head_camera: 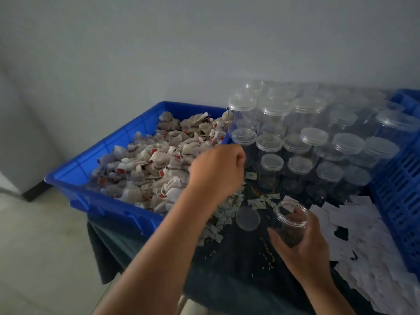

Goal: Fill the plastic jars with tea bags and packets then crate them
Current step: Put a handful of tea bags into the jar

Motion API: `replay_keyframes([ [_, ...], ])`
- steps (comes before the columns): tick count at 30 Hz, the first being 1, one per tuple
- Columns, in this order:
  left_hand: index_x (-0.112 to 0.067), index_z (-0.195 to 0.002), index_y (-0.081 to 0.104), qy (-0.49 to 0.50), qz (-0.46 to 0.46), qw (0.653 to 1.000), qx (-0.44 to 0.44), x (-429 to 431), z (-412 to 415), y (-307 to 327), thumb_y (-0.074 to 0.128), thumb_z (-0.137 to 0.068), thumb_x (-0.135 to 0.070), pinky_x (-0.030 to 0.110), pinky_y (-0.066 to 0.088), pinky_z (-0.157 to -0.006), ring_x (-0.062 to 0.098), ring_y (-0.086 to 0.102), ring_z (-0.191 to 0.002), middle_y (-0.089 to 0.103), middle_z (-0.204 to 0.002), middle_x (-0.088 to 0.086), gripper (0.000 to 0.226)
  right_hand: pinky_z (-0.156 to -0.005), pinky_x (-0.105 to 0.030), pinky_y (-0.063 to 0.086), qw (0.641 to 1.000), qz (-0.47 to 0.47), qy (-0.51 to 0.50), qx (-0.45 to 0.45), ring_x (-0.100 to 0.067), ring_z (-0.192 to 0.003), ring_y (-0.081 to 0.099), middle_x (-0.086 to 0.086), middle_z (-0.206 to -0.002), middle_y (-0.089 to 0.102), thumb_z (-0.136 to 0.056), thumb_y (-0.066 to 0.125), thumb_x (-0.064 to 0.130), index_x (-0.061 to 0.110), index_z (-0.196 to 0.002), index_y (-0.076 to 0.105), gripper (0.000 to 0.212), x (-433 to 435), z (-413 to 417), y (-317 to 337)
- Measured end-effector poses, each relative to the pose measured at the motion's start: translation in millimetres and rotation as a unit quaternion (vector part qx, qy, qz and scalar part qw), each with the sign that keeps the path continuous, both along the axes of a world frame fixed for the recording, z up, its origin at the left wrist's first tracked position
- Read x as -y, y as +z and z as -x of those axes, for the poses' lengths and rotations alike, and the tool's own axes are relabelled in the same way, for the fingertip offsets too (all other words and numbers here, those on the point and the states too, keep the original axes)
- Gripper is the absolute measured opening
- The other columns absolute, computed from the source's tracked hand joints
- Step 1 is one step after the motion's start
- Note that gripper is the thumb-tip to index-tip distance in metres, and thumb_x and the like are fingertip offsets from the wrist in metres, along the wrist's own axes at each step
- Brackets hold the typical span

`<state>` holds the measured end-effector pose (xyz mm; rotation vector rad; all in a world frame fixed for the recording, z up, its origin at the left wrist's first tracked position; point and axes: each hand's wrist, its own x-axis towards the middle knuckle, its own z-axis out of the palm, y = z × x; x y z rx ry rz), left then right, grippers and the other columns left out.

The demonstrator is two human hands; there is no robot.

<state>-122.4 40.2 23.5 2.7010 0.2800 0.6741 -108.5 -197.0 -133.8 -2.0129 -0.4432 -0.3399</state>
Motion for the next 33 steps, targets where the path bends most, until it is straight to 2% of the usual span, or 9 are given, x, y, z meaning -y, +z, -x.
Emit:
replay_keyframes([
  [2, -0.037, -0.126, 0.067, 0.04, -0.034, 0.986, -0.16, -44.3, 11.7, 34.5, 0.064, -0.096, -0.017, 0.034, 0.056, -0.075, 0.012, 0.062, -0.087, 0.068, -0.109, -0.01, 0.037, -0.072, -0.013, 0.046, 1.0, 0.001, 0.009, 0.001, 0.007, -0.095, 0.066, 0.027, -0.11, 0.066, -0.067, 0.075, 0.072, 0.041, -0.134, 0.046, 0.08, 1.1, -1.9, -2.5],
  [5, -0.043, -0.155, 0.042, 0.047, -0.082, 0.893, -0.441, -92.0, 28.8, 49.1, 0.077, -0.093, -0.022, 0.04, 0.054, -0.094, 0.023, 0.06, -0.118, 0.054, -0.15, 0.0, 0.074, -0.073, -0.015, 0.047, 1.0, 0.012, 0.012, 0.008, -0.011, -0.09, 0.072, 0.01, -0.11, 0.073, -0.067, 0.075, 0.071, 0.037, -0.136, 0.046, 0.083, 2.1, -3.8, -6.4],
  [8, -0.05, -0.15, 0.042, 0.021, -0.004, 0.826, -0.563, -105.1, 41.3, 16.2, 0.087, -0.084, -0.03, 0.037, 0.063, -0.077, 0.021, 0.069, -0.097, 0.069, -0.127, 0.001, 0.082, -0.073, -0.013, 0.046, 1.0, 0.014, 0.01, 0.007, -0.008, -0.09, 0.071, 0.012, -0.11, 0.073, -0.066, 0.076, 0.073, 0.039, -0.133, 0.047, 0.08, 3.2, -5.0, -8.1],
  [10, -0.045, -0.136, 0.054, 0.015, -0.018, 0.861, -0.507, -110.4, 42.7, -10.9, 0.078, -0.087, -0.019, 0.029, 0.054, -0.059, 0.016, 0.061, -0.083, 0.061, -0.114, -0.004, 0.061, -0.072, -0.012, 0.045, 1.0, 0.017, 0.004, 0.005, 0.002, -0.09, 0.068, 0.017, -0.108, 0.07, -0.067, 0.076, 0.074, 0.041, -0.133, 0.046, 0.08, 2.7, -5.3, -8.2],
  [12, -0.037, -0.111, 0.065, 0.005, -0.085, 0.907, -0.412, -116.9, 40.6, -25.4, 0.065, -0.098, -0.02, 0.027, 0.046, -0.064, 0.011, 0.057, -0.083, 0.063, -0.115, -0.004, 0.021, -0.071, -0.011, 0.044, 1.0, 0.021, -0.001, 0.008, 0.011, -0.089, 0.065, 0.021, -0.106, 0.071, -0.068, 0.075, 0.074, 0.044, -0.131, 0.046, 0.076, 2.6, -6.0, -9.3],
  [16, -0.038, -0.09, 0.054, 0.042, -0.112, 0.961, -0.251, -131.1, 38.9, -27.7, 0.056, -0.103, -0.036, 0.027, 0.049, -0.059, 0.007, 0.063, -0.072, 0.069, -0.091, -0.011, 0.014, -0.071, -0.013, 0.047, 1.0, 0.017, -0.002, 0.0, 0.007, -0.089, 0.069, 0.022, -0.103, 0.072, -0.071, 0.078, 0.08, 0.051, -0.128, 0.043, 0.073, 3.4, -7.6, -9.5],
  [20, -0.038, -0.097, 0.062, 0.067, 0.077, 0.994, -0.045, -121.1, 34.5, -9.8, 0.049, -0.099, -0.048, 0.025, 0.046, -0.046, 0.002, 0.063, -0.053, 0.068, -0.068, -0.008, 0.016, -0.07, -0.015, 0.051, 1.0, 0.009, 0.001, 0.004, 0.009, -0.095, 0.068, 0.023, -0.103, 0.072, -0.07, 0.075, 0.077, 0.053, -0.131, 0.043, 0.073, 3.4, -7.7, -8.9],
  [24, -0.035, -0.086, 0.07, 0.028, 0.294, 0.953, 0.074, -92.1, 26.1, 23.8, 0.051, -0.089, -0.044, 0.021, 0.04, -0.043, 0.001, 0.05, -0.044, 0.064, -0.062, -0.01, 0.022, -0.071, -0.021, 0.057, 1.0, 0.007, 0.014, 0.009, 0.005, -0.09, 0.072, 0.023, -0.103, 0.073, -0.071, 0.075, 0.076, 0.054, -0.134, 0.043, 0.074, 4.4, -7.2, -9.5],
  [33, -0.032, -0.08, 0.069, -0.229, 0.165, 0.948, -0.148, 13.4, -9.9, 23.5, 0.064, -0.092, -0.037, 0.014, 0.043, -0.047, 0.001, 0.061, -0.052, 0.069, -0.069, -0.014, 0.014, -0.072, -0.01, 0.055, 0.998, 0.033, 0.03, 0.033, 0.005, -0.091, 0.07, 0.027, -0.107, 0.069, -0.075, 0.078, 0.071, 0.058, -0.132, 0.041, 0.069, 4.3, -5.5, -4.9],
])
